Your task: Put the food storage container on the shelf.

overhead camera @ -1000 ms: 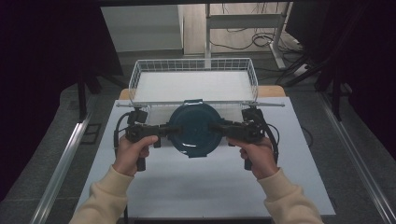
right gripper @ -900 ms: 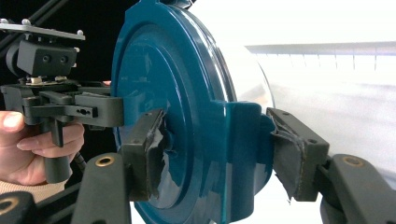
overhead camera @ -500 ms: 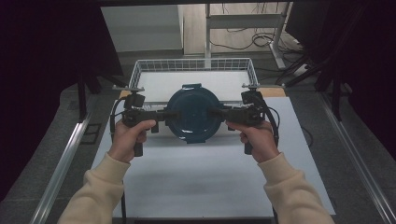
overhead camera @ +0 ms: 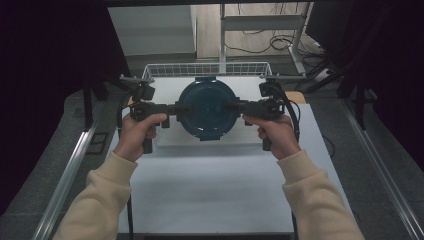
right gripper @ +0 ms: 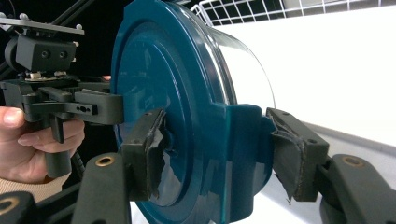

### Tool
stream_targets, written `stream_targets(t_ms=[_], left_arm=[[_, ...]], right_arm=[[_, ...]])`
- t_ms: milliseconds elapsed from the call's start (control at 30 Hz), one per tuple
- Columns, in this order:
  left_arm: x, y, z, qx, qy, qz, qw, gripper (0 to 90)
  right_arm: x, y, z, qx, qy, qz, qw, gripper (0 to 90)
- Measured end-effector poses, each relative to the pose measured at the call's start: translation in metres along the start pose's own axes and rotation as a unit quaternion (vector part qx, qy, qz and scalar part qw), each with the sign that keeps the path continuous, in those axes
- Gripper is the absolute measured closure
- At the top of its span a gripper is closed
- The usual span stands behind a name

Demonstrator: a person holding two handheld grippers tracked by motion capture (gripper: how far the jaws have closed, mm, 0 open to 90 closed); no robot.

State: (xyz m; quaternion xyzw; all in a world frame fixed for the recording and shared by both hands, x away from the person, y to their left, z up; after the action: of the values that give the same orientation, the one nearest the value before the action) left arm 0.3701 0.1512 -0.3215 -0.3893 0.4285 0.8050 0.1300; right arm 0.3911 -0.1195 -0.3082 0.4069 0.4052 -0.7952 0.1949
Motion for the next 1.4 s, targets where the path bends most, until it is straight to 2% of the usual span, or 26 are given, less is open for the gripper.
stream_targets(t_ms=[300,400,767,867,1033,1200,1400], left_arm=[[-0.027,-0.007,-0.008,0.001,-0.002,-0.004,1.0,39.8],[-0.034,-0.012,-0.014,0.008,-0.006,0.01,0.9999,39.9],[-0.06,-0.025,-0.031,0.008,-0.005,0.003,0.9999,39.9],[-0.061,-0.033,-0.039,0.006,-0.011,0.011,0.9999,39.9],[-0.06,-0.052,-0.05,0.005,-0.025,0.027,0.9993,39.9],[-0.065,-0.06,-0.054,0.007,-0.013,0.046,0.9988,40.2],[-0.071,-0.07,-0.064,0.003,-0.01,0.09,0.9959,39.1]], right_arm=[[-0.026,0.009,-0.008,-0.002,-0.004,0.0,1.0,39.7],[-0.033,0.012,-0.01,0.002,-0.004,0.002,1.0,39.7],[-0.057,0.031,-0.021,0.006,-0.008,-0.009,0.9999,39.7],[-0.058,0.041,-0.027,0.007,-0.009,-0.017,0.9998,39.7],[-0.056,0.057,-0.04,0.01,-0.025,-0.038,0.9989,39.5],[-0.059,0.066,-0.048,0.011,-0.016,-0.054,0.9983,39.5],[-0.062,0.078,-0.057,0.018,-0.011,-0.107,0.994,38.6]])
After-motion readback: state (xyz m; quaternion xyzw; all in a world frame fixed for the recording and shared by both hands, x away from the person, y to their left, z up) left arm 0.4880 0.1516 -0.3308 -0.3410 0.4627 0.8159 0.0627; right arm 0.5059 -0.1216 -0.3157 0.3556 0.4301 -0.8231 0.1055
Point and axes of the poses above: each handheld gripper's, and its own axes: z roughly backward along the jaws, x roughly out of its underside, y roughly to its right, the point moved 3 cm from there along -z, roughly forward along the jaws, and after that the axes turned 6 degrees about y, right-handed, at the moved point
